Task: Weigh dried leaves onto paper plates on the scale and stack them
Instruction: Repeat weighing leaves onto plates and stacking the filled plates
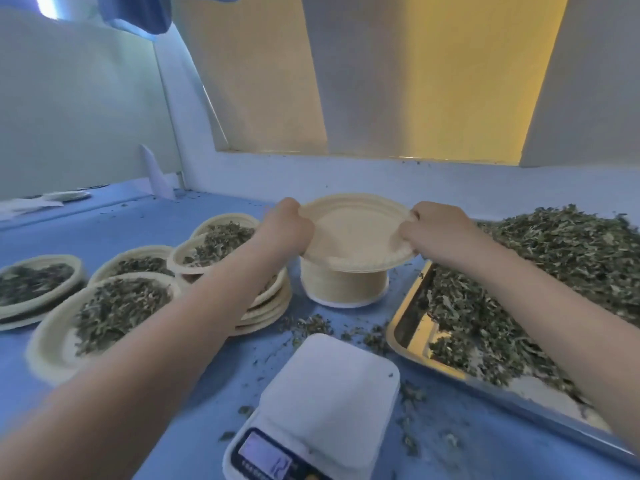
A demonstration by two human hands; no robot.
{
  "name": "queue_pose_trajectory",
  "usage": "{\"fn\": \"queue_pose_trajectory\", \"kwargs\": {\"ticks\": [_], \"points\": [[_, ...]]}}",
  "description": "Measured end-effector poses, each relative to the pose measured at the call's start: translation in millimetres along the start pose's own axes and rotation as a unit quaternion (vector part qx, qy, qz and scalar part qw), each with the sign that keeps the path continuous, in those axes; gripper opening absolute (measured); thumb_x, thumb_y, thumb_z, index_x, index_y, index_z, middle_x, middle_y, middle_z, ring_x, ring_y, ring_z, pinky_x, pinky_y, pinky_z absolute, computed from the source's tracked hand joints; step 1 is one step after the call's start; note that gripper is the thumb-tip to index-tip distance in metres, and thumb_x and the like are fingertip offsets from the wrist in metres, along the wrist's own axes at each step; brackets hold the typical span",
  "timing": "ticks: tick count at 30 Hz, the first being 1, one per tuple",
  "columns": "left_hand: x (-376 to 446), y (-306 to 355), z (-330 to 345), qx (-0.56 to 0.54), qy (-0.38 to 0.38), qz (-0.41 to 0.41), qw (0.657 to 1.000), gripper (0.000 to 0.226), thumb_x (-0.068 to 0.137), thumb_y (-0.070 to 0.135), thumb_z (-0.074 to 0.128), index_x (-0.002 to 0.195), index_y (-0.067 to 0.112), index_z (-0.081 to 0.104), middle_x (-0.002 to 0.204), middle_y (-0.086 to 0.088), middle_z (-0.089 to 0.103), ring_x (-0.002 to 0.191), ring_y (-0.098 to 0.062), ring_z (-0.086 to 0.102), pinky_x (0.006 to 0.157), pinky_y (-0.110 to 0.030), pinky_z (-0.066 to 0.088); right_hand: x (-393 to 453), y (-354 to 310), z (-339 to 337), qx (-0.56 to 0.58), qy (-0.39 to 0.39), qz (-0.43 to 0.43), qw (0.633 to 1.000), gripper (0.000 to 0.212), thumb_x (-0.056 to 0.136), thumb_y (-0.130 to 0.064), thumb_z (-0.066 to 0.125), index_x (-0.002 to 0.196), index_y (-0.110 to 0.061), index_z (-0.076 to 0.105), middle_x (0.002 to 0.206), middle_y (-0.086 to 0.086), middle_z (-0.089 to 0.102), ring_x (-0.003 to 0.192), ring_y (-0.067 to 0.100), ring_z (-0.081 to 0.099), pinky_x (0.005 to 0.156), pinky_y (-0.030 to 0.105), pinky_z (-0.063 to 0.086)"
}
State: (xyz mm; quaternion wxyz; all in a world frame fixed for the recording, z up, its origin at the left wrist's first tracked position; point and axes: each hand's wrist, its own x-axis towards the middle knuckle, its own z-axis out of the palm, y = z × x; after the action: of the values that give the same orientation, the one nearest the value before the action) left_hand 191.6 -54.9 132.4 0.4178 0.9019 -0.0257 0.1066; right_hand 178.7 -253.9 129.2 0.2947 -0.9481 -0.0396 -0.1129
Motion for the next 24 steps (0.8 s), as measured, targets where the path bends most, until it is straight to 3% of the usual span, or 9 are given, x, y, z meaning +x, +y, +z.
{"fn": "queue_pose_trajectory", "kwargs": {"ticks": [3, 8, 11, 15, 18, 20, 22, 24], "points": [[-44, -23, 7, -0.045, -0.006, -0.009, 0.999, 0.031, 0.084, -0.008, 0.036, 0.106, 0.007, 0.053, 0.092, -0.013, 0.049, 0.073, -0.023, 0.046, 0.053, -0.026, 0.035, -42, 8, 17, -0.012, -0.022, 0.001, 1.0, 0.03, 0.088, -0.018, 0.047, 0.065, -0.012, 0.03, 0.063, 0.001, 0.032, 0.052, 0.016, 0.028, 0.049, 0.03, 0.017], [-90, -74, 25, -0.096, 0.003, -0.062, 0.993, 0.053, 0.083, -0.009, 0.036, 0.131, 0.007, 0.051, 0.118, -0.018, 0.058, 0.107, -0.036, 0.055, 0.079, -0.039, 0.046, -83, 21, 64, -0.035, -0.027, 0.012, 0.999, 0.028, 0.086, -0.027, 0.053, 0.063, -0.016, 0.042, 0.067, 0.002, 0.051, 0.063, 0.017, 0.045, 0.05, 0.031, 0.027], [-103, -96, 34, -0.138, 0.002, -0.087, 0.987, 0.059, 0.082, -0.01, 0.036, 0.135, 0.013, 0.048, 0.121, -0.014, 0.057, 0.108, -0.033, 0.054, 0.075, -0.035, 0.043, -93, 29, 86, -0.032, -0.032, 0.0, 0.999, 0.032, 0.087, -0.025, 0.052, 0.061, -0.012, 0.039, 0.061, 0.004, 0.046, 0.059, 0.022, 0.044, 0.052, 0.034, 0.027], [-111, -104, 39, -0.138, 0.018, -0.093, 0.986, 0.062, 0.08, -0.004, 0.042, 0.136, 0.022, 0.043, 0.119, -0.007, 0.058, 0.105, -0.029, 0.056, 0.081, -0.04, 0.052, -95, 32, 100, -0.086, 0.045, -0.03, 0.995, 0.026, 0.092, -0.022, 0.044, 0.073, -0.006, 0.048, 0.079, 0.012, 0.052, 0.079, 0.03, 0.052, 0.064, 0.036, 0.041], [-114, -99, 43, -0.114, 0.032, -0.07, 0.99, 0.058, 0.082, -0.001, 0.041, 0.135, 0.022, 0.042, 0.116, 0.001, 0.058, 0.104, -0.021, 0.053, 0.077, -0.033, 0.048, -93, 28, 99, -0.081, 0.112, -0.048, 0.989, 0.024, 0.093, -0.017, 0.042, 0.07, -0.01, 0.043, 0.081, 0.014, 0.051, 0.083, 0.033, 0.052, 0.065, 0.035, 0.035], [-115, -94, 44, -0.093, 0.043, -0.048, 0.994, 0.051, 0.084, -0.001, 0.04, 0.13, 0.021, 0.046, 0.096, 0.011, 0.055, 0.091, -0.014, 0.05, 0.064, -0.025, 0.04, -92, 25, 95, -0.04, 0.147, -0.055, 0.987, 0.017, 0.092, -0.014, 0.045, 0.095, -0.007, 0.06, 0.094, 0.015, 0.061, 0.093, 0.032, 0.056, 0.07, 0.034, 0.037], [-115, -90, 41, -0.074, 0.052, -0.038, 0.995, 0.044, 0.082, -0.002, 0.038, 0.12, 0.018, 0.049, 0.087, 0.011, 0.051, 0.083, -0.014, 0.05, 0.062, -0.028, 0.04, -90, 22, 91, -0.031, 0.154, -0.052, 0.986, 0.031, 0.093, -0.015, 0.048, 0.12, -0.008, 0.059, 0.109, 0.011, 0.066, 0.107, 0.028, 0.057, 0.08, 0.03, 0.04], [-114, -88, 37, -0.061, 0.049, -0.042, 0.996, 0.037, 0.079, -0.003, 0.037, 0.111, 0.01, 0.052, 0.092, -0.002, 0.058, 0.086, -0.022, 0.055, 0.067, -0.037, 0.046, -86, 21, 90, -0.037, 0.145, -0.05, 0.987, 0.028, 0.092, -0.016, 0.049, 0.116, -0.01, 0.063, 0.106, 0.008, 0.068, 0.103, 0.024, 0.059, 0.075, 0.026, 0.036]]}}
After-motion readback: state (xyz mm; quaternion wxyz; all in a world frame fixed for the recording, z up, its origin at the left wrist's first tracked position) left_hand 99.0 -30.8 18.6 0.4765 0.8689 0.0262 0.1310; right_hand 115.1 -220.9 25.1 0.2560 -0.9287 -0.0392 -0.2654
